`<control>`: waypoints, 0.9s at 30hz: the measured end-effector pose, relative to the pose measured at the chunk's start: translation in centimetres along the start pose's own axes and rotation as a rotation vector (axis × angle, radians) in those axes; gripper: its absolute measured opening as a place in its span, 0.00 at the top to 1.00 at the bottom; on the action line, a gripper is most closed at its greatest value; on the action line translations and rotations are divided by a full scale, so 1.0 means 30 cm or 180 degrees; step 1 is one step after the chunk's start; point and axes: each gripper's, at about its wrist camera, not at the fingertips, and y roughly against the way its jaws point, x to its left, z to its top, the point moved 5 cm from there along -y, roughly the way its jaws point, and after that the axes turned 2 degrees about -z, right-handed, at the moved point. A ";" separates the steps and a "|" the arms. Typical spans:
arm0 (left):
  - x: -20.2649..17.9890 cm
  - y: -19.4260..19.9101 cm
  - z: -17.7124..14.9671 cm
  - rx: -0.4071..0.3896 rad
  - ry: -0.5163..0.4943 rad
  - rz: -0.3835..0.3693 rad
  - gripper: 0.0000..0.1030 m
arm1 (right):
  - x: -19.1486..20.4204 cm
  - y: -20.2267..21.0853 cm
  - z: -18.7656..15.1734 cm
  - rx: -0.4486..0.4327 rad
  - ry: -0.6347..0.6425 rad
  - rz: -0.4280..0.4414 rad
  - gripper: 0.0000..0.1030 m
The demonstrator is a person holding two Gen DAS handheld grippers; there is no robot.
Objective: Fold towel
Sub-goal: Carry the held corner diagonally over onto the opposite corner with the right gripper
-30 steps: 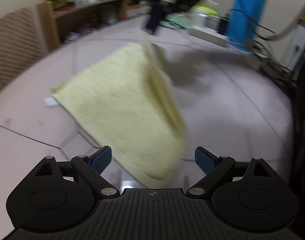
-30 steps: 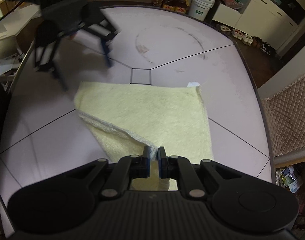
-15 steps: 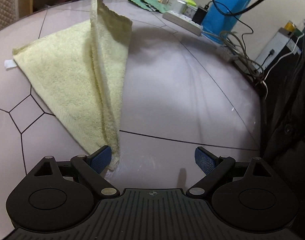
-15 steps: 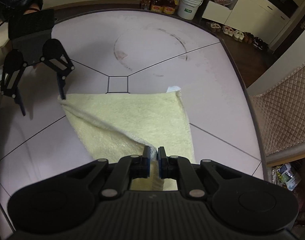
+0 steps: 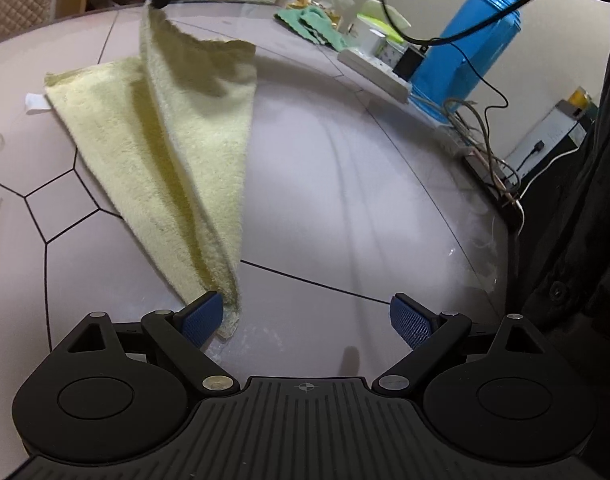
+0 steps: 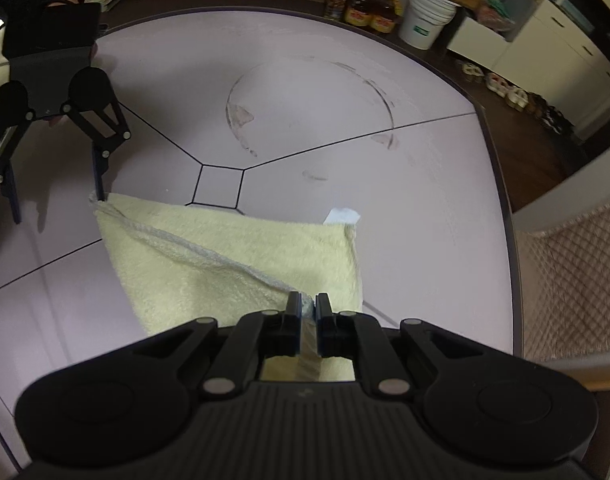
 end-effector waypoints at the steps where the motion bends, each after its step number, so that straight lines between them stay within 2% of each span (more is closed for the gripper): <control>1: 0.007 0.011 -0.002 -0.0019 0.0024 0.0006 0.09 | -0.009 -0.013 0.010 0.0006 0.0026 0.0023 0.93; 11: 0.040 0.048 -0.010 -0.0167 0.0143 0.0097 0.09 | -0.087 -0.137 0.077 0.0059 0.0161 0.0200 0.94; 27: 0.065 0.086 0.001 -0.0321 0.0159 0.0215 0.09 | -0.103 -0.251 0.133 0.0086 0.0315 0.0274 0.94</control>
